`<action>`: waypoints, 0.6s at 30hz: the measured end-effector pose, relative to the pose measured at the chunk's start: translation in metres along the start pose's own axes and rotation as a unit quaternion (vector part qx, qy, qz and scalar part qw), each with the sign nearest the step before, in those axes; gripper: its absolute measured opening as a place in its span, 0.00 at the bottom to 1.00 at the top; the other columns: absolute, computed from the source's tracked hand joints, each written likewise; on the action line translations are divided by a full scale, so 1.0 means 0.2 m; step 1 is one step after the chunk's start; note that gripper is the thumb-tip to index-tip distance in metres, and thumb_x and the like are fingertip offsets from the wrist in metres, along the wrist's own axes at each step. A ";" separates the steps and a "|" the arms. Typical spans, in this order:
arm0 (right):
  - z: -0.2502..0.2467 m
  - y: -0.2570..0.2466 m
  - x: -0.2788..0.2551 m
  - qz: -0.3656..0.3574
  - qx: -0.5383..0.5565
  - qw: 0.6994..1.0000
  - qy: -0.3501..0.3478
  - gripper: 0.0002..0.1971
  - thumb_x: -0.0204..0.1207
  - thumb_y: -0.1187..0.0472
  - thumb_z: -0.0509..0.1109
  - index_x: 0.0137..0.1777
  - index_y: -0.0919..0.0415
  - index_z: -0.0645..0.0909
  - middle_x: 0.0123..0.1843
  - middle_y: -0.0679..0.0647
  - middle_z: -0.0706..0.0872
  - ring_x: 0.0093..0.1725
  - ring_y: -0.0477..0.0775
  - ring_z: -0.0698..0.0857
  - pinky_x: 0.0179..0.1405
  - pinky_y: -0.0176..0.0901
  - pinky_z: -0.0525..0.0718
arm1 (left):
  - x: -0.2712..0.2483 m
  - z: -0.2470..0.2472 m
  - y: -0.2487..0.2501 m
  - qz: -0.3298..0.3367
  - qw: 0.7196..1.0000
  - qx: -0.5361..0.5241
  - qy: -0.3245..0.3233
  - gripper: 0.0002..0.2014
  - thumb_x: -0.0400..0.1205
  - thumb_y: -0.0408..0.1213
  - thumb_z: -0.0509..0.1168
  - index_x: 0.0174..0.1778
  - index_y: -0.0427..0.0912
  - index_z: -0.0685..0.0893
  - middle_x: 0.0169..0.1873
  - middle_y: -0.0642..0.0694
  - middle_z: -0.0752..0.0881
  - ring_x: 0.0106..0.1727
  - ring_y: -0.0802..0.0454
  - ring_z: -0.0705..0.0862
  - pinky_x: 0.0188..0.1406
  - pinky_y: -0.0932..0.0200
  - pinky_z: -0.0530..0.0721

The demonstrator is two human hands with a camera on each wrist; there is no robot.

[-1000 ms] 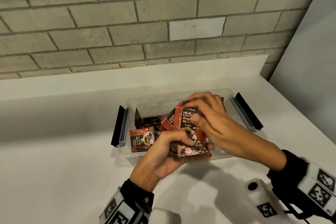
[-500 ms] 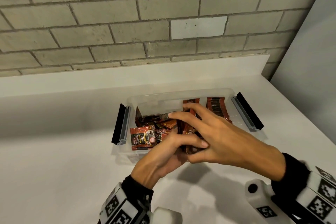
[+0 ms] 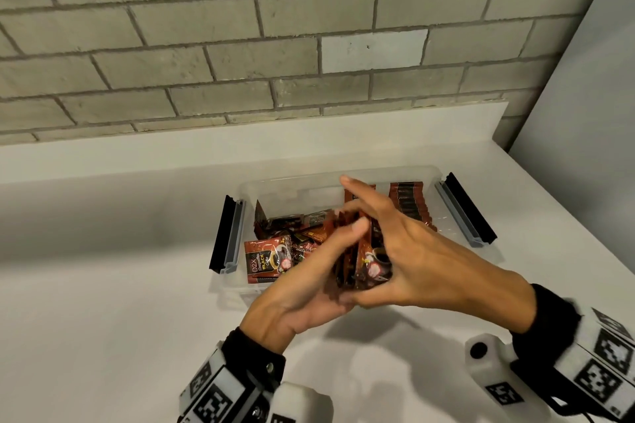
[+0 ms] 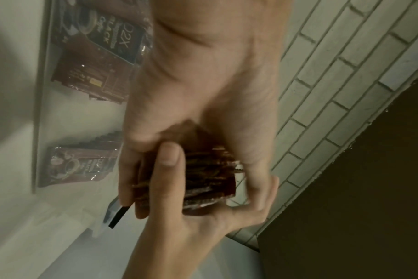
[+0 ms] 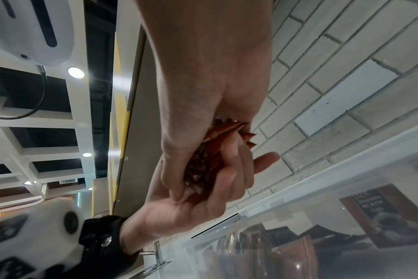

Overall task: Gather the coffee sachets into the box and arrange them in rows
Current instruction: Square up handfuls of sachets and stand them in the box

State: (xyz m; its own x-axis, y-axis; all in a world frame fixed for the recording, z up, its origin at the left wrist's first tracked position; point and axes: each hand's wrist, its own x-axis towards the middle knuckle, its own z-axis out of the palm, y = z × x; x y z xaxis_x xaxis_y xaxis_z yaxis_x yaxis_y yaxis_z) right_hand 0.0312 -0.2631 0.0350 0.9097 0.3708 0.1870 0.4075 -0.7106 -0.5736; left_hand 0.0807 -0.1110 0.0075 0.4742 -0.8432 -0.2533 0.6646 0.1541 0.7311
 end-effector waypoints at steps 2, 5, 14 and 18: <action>0.02 0.00 0.00 -0.020 0.000 1.000 0.010 0.61 0.60 0.39 0.78 0.74 0.27 0.28 0.77 0.48 0.66 0.73 0.37 0.69 0.70 0.28 0.70 | 0.00 0.00 0.00 -0.001 1.000 0.026 0.016 0.29 0.51 0.49 0.86 0.48 0.46 0.90 0.46 0.42 0.89 0.47 0.49 0.88 0.43 0.55 0.82; 0.02 0.01 -0.01 -0.023 -0.003 0.999 0.025 0.64 0.57 0.35 0.78 0.76 0.31 0.26 0.80 0.46 0.61 0.80 0.37 0.59 0.77 0.30 0.59 | -0.01 -0.01 0.00 0.010 1.000 0.018 0.007 0.30 0.50 0.38 0.87 0.49 0.41 0.90 0.47 0.37 0.89 0.48 0.44 0.89 0.42 0.53 0.89; 0.01 0.04 -0.02 -0.053 -0.146 0.988 0.020 0.48 0.57 0.34 0.76 0.74 0.54 0.62 0.79 0.50 0.63 0.80 0.49 0.60 0.79 0.46 0.60 | -0.01 -0.02 -0.02 0.002 0.998 0.048 -0.029 0.28 0.46 0.38 0.88 0.44 0.46 0.91 0.45 0.42 0.89 0.47 0.49 0.88 0.45 0.55 0.83; -0.02 0.02 -0.01 -0.062 -0.115 0.991 0.009 0.46 0.57 0.41 0.78 0.73 0.58 0.66 0.73 0.52 0.72 0.74 0.46 0.67 0.76 0.40 0.65 | -0.02 0.00 -0.01 -0.003 0.999 0.019 -0.039 0.29 0.40 0.42 0.89 0.38 0.47 0.93 0.40 0.44 0.91 0.41 0.51 0.91 0.38 0.59 0.88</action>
State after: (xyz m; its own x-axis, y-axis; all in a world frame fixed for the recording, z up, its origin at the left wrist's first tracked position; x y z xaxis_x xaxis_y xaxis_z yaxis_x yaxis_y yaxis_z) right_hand 0.0311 -0.2691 0.0347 0.8516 0.4553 0.2598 0.5224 -0.7782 -0.3487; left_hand 0.0779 -0.1077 0.0062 0.4229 -0.8816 -0.2098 0.6445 0.1298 0.7535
